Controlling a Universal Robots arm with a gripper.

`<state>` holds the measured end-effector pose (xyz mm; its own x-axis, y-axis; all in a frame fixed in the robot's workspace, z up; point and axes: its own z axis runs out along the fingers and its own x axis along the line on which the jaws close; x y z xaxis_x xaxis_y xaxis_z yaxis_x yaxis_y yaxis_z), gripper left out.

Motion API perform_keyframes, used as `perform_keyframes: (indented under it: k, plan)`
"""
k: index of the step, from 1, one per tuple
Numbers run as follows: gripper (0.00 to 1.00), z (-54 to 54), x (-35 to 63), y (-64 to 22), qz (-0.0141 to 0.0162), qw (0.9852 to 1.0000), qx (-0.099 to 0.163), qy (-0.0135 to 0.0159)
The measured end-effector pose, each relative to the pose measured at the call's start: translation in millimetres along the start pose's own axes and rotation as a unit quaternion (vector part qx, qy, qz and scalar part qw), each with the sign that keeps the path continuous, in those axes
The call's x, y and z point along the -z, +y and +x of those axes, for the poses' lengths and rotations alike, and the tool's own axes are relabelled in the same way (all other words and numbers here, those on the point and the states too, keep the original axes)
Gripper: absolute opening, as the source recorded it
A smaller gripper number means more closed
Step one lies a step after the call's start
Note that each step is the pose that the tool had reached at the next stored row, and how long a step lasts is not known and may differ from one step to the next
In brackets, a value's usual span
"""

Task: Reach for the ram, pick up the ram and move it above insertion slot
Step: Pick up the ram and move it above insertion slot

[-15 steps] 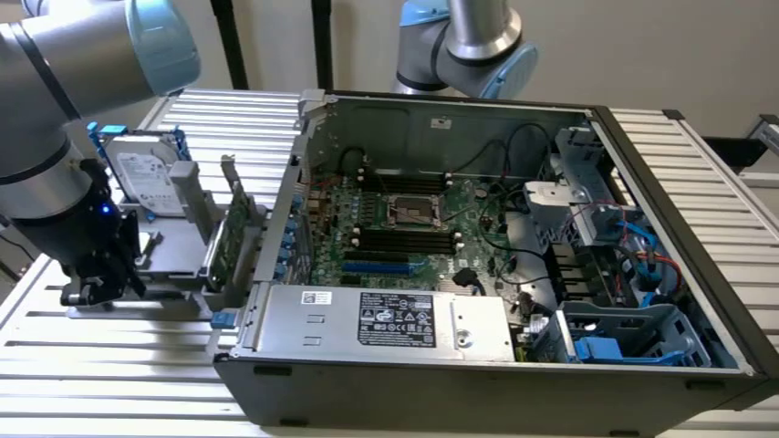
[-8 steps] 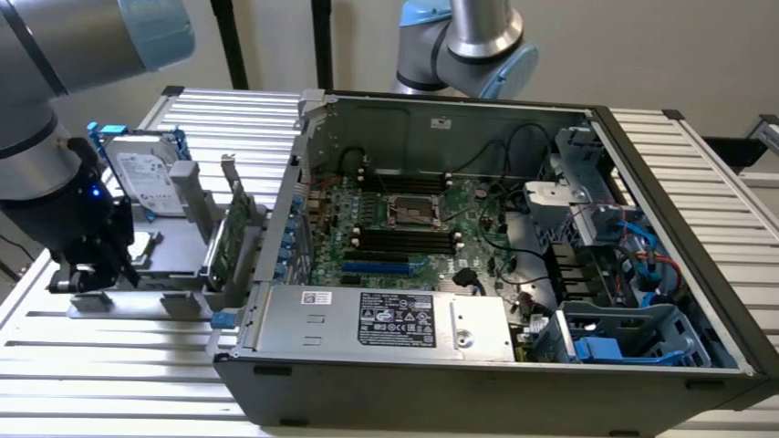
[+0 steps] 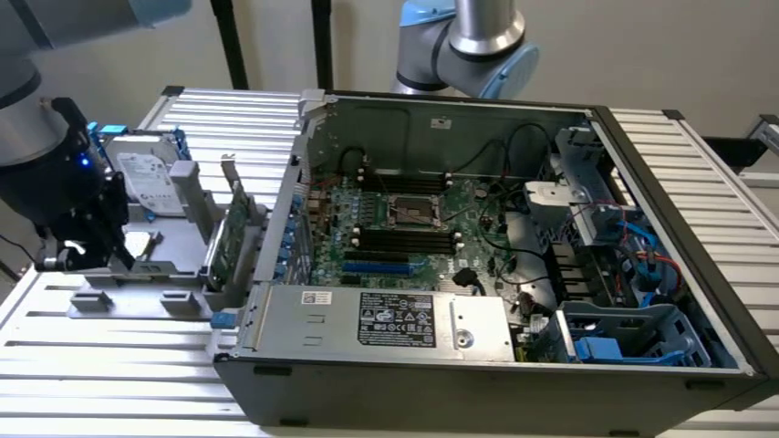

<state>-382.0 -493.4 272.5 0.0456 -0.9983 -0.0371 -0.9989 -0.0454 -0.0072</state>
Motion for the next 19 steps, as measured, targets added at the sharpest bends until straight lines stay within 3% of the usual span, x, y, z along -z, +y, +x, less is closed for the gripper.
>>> perform_keyframes:
  k: [5, 19]
  plan:
    - [0.13, 0.0, 22.4, -15.6, 0.0, 1.0, 0.0, 0.0]
    - [0.13, 0.5, 85.7, -79.0, -0.0016, 1.0, 0.0, -0.0013]
